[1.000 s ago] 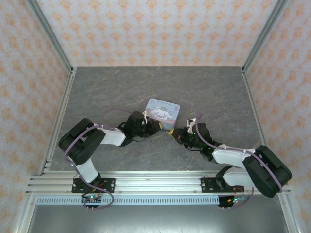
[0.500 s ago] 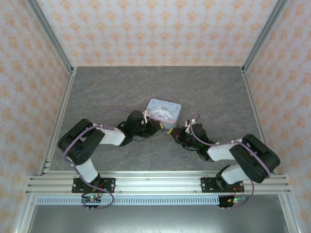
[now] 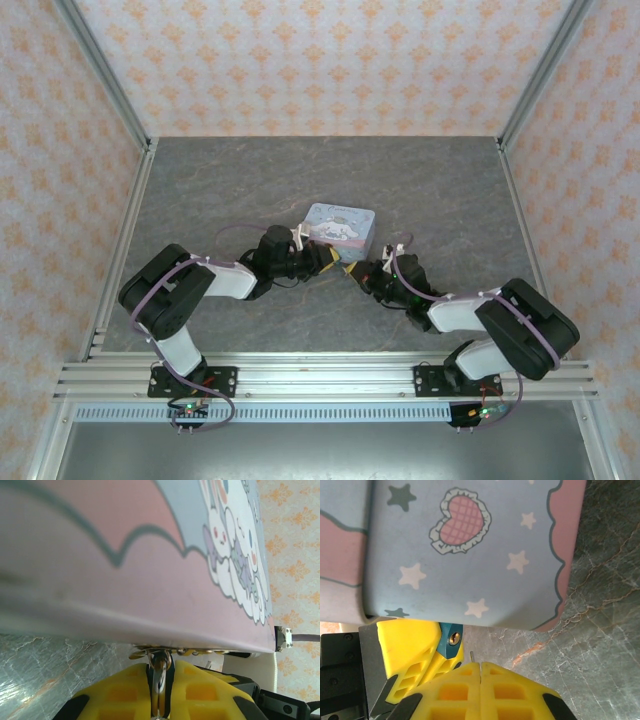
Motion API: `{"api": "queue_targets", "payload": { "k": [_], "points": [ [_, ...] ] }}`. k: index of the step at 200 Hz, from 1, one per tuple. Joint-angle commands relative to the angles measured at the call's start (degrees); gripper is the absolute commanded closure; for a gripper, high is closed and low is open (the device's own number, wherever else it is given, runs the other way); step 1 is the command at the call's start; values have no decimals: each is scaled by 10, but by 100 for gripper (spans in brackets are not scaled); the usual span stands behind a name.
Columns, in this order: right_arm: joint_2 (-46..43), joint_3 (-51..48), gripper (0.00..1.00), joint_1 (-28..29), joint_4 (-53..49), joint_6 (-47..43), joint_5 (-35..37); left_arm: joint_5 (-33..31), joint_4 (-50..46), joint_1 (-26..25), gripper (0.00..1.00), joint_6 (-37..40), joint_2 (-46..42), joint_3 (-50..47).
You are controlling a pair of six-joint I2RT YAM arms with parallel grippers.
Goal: Unlock a padlock with a key
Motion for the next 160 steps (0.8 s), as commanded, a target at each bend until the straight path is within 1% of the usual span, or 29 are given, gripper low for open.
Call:
{"api": "queue_targets", "payload": {
  "k": [1,160],
  "points": [
    [-12,5,100,4,19,3,15,18,28,3,100,-7,-14,18],
    [8,38,100,3,20,3,15,14,14,3,100,-4,-21,20]
  ]
}}
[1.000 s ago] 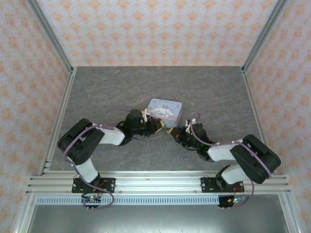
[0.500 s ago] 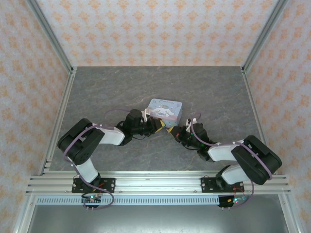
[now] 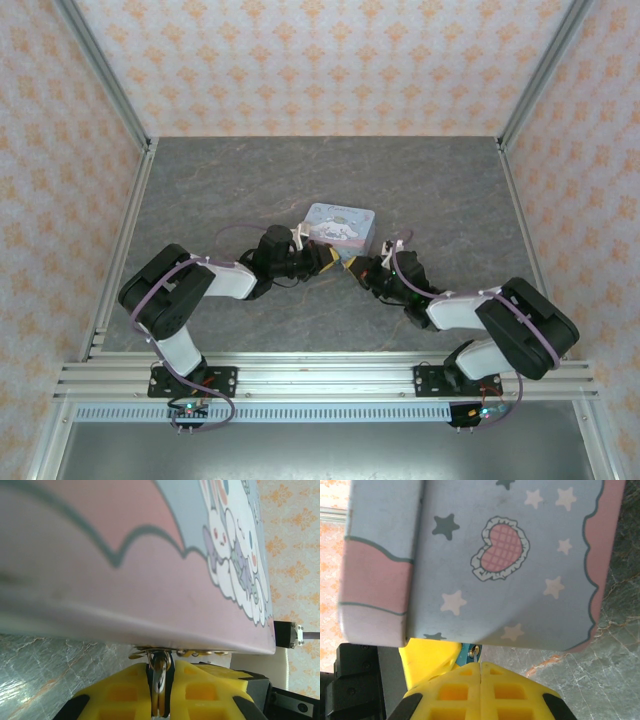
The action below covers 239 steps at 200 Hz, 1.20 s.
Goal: Unlock a padlock with a key
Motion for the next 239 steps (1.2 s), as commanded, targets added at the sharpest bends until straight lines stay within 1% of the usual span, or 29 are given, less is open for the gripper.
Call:
{"api": "queue_targets", "payload": {
  "k": [1,22,73,142,196,239],
  "points": [
    [5,20,100,3,21,2,7,14,14,3,100,-4,-21,20],
    [6,19,100,3,23,4,11,15,28,3,100,-19,-20,17],
    [17,19,100,3,38,3,21,14,100,1,100,-83,-4,9],
    [29,26,100,-4,66,8,25,17,51,-5,100,-53,-25,16],
    [28,32,100,-27,74,5,4,29,69,-10,100,-56,-22,16],
    [50,36,100,-31,102,11,-17,21,89,-12,100,-82,-19,18]
  ]
}}
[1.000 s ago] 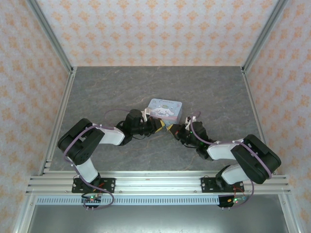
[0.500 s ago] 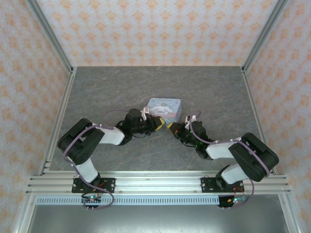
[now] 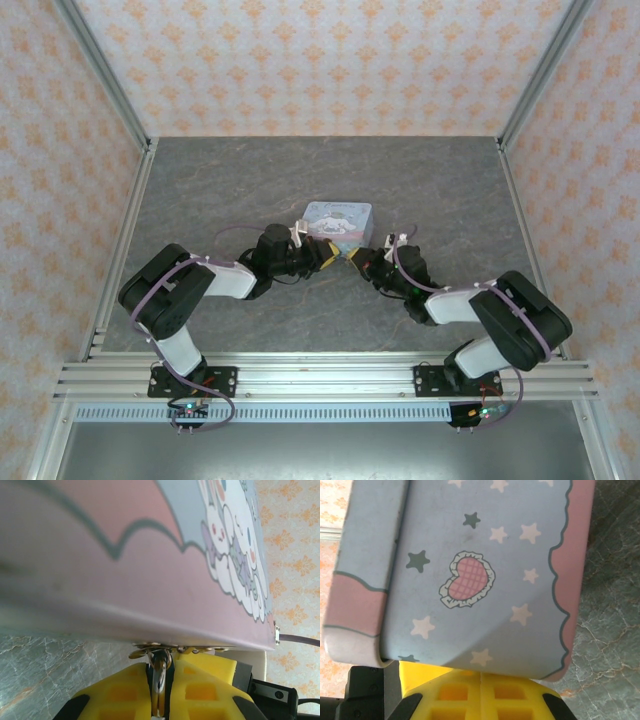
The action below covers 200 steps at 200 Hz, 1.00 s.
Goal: Unlock a padlock with a key
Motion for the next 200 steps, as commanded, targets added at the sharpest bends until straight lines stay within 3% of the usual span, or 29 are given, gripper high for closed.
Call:
{"api": "queue_targets", "payload": {
  "k": [1,139,200],
  "points": [
    [17,22,100,-1,56,5,-14,29,55,-14,100,-21,-19,17],
    [16,21,100,30,73,23,1,-18,91,-17,100,-82,-22,15],
    [19,15,100,0,69,16,9,0,77,-19,100,-67,-36,20]
  ]
}}
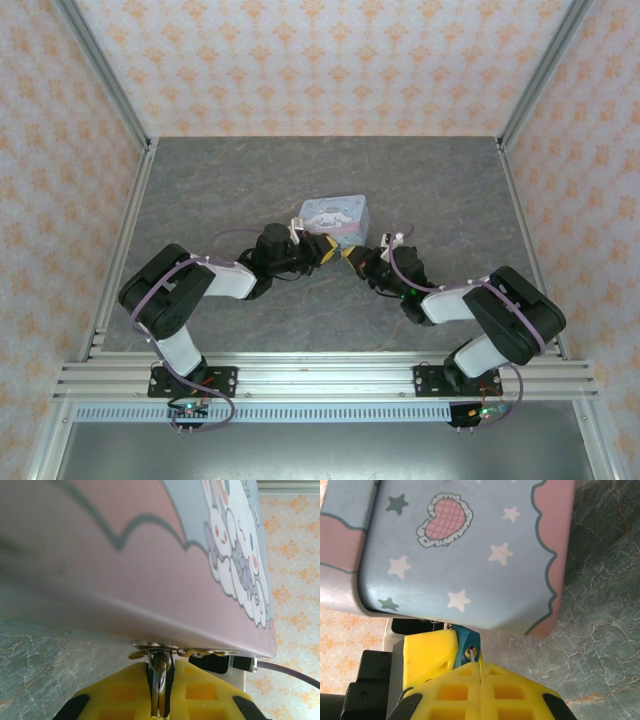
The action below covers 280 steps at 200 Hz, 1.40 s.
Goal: Unlock a padlock with a key
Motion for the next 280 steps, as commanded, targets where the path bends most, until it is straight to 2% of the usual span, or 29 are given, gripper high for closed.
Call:
{"api": "queue_targets", "payload": {
  "k": [1,167,219,280],
  "points": [
    [-1,11,100,-16,25,-5,1,39,48,-18,100,5,-36,20],
    [41,40,100,-22,54,12,-25,49,50,-28,100,10,-42,26],
    [77,84,100,-1,87,45,-43,41,40,-39,100,18,-29,31],
    [136,89,100,2,162,105,-38,31,40,-51,100,33,0,27]
  ]
}}
